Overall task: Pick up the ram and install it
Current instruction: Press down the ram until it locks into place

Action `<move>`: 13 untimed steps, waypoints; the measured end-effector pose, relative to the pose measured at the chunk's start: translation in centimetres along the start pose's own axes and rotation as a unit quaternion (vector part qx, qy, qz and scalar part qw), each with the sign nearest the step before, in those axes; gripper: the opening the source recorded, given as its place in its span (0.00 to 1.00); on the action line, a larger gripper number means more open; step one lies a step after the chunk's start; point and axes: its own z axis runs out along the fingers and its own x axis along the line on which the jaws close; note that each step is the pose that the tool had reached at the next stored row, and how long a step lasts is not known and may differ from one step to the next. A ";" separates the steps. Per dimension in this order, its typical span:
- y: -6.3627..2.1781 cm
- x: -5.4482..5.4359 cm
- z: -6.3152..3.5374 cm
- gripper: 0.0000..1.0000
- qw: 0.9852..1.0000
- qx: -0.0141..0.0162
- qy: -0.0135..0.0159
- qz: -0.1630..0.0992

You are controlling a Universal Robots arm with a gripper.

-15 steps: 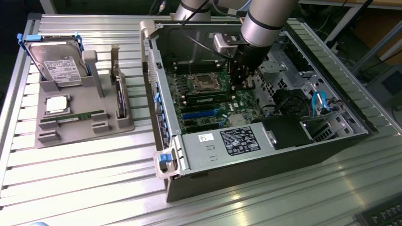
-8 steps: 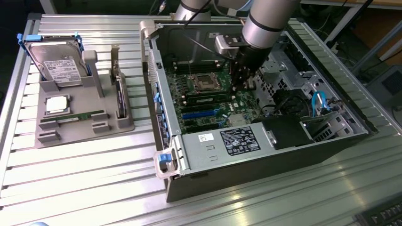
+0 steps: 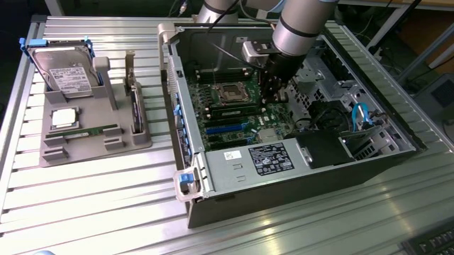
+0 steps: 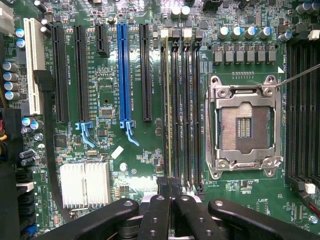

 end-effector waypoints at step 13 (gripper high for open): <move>0.00 0.0 0.31 0.11 1.000 0.000 0.000 0.000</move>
